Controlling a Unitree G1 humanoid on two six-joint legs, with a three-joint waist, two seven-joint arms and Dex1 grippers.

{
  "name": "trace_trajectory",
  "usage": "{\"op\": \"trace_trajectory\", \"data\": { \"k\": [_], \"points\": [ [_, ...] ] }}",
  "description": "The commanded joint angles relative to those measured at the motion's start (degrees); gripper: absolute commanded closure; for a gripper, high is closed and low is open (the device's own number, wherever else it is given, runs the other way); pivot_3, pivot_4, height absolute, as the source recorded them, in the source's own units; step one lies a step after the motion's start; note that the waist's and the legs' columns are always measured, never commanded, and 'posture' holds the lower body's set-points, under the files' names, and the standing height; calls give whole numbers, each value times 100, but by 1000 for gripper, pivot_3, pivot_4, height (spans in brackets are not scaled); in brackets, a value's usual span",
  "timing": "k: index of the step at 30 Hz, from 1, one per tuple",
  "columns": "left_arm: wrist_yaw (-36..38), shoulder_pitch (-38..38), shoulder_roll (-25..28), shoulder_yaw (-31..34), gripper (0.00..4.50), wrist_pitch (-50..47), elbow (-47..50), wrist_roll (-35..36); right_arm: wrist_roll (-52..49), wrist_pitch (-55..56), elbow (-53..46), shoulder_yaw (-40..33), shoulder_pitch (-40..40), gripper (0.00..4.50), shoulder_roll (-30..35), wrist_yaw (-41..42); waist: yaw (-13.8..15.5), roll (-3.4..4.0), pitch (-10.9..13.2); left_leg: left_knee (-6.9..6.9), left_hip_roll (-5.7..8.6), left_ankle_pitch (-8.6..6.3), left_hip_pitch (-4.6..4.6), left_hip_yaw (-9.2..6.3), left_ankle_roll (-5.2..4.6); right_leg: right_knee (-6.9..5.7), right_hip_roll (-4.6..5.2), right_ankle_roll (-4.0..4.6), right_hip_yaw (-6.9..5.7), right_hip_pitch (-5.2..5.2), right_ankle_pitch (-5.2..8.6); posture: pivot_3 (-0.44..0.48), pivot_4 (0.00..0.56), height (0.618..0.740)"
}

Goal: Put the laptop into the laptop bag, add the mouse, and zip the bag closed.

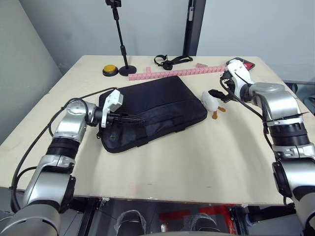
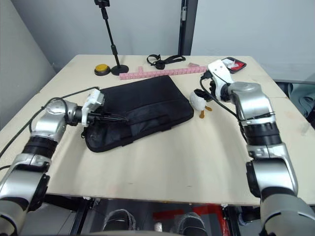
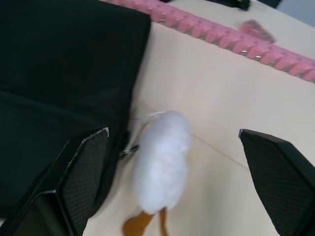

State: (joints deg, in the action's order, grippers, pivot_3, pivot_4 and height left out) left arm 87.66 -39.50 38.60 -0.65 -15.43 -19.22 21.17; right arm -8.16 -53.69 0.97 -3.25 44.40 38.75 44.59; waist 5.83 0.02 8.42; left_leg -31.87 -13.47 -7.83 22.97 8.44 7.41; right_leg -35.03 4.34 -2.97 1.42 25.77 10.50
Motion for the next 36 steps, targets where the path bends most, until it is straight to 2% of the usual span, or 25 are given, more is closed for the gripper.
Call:
{"op": "trace_trajectory", "data": {
  "k": [1, 5, 10, 12, 16, 19, 25, 30, 36],
  "points": [
    [-126, 394, 904, 709, 3319, -936, 861, 464, -676, 426, -763, -926, -760, 0, 653, 790, 6, -1, 2, 0, -2, -2, 1, 1, 0, 0, -1, 0, 1, 4, 1, 0, 150, 739],
    [-308, 942, 1598, 1260, 1864, -1509, 1263, 778, -1327, 548, -1244, -1288, -1644, 0, 1110, 1447, -16, 0, 2, -3, -10, -12, -3, 5, -7, -2, -8, -2, 3, 7, 3, 0, 150, 739],
    [-471, 1569, 2264, 1908, 87, -2001, 1540, 978, -1617, 717, -996, -1477, -2146, 0, 1559, 1839, -47, 1, 2, -54, -22, -13, -16, 7, -10, -49, -10, -1, 15, 1, 3, 0, 150, 739],
    [-630, 1804, 2626, 2367, 37, -2341, 1416, 1043, -1745, 804, -725, -1577, -2260, 0, 1761, 2067, -54, -1, 3, -67, -27, -12, -14, 6, -11, -57, -12, -1, 16, 2, 2, 0, 150, 739],
    [-139, 2813, 3144, 2863, 37, -2625, 1557, 1140, -1842, 946, -373, -1498, -2263, 0, 2012, 2265, -64, 0, 2, -75, -30, -14, -12, 9, -14, -53, -17, -1, 19, 2, 3, 0, 150, 739],
    [-154, 3489, 3246, 3127, 37, -2632, 1690, 1030, -1904, 976, -400, -1475, -2427, 0, 2151, 2404, -53, 0, 2, -69, -31, -16, -13, 10, -17, -47, -17, -1, 17, 2, 3, 0, 150, 739],
    [-263, 4156, 3141, 3956, 37, -2971, 1650, 1197, -1847, 1169, -116, -1798, -2955, 0, 2554, 2594, -8, -7, 3, -77, -36, -15, -7, 4, -20, -48, -20, 2, 11, -1, 3, 0, 150, 739],
    [-290, 4309, 3141, 4239, 37, -2896, 1617, 1233, -1856, 1289, 143, -1880, -3013, 0, 2784, 2559, -25, -10, 1, -82, -35, -15, -13, 5, -23, -53, -19, 2, 13, -4, 3, 0, 150, 739],
    [-461, 4127, 3131, 4175, 37, -2775, 1565, 1267, -1904, 1262, 217, -1784, -2925, 0, 2773, 2455, -44, -13, -1, -98, -36, -16, -14, 4, -26, -59, -20, 2, 14, -9, 2, 0, 150, 739]
  ]
}}
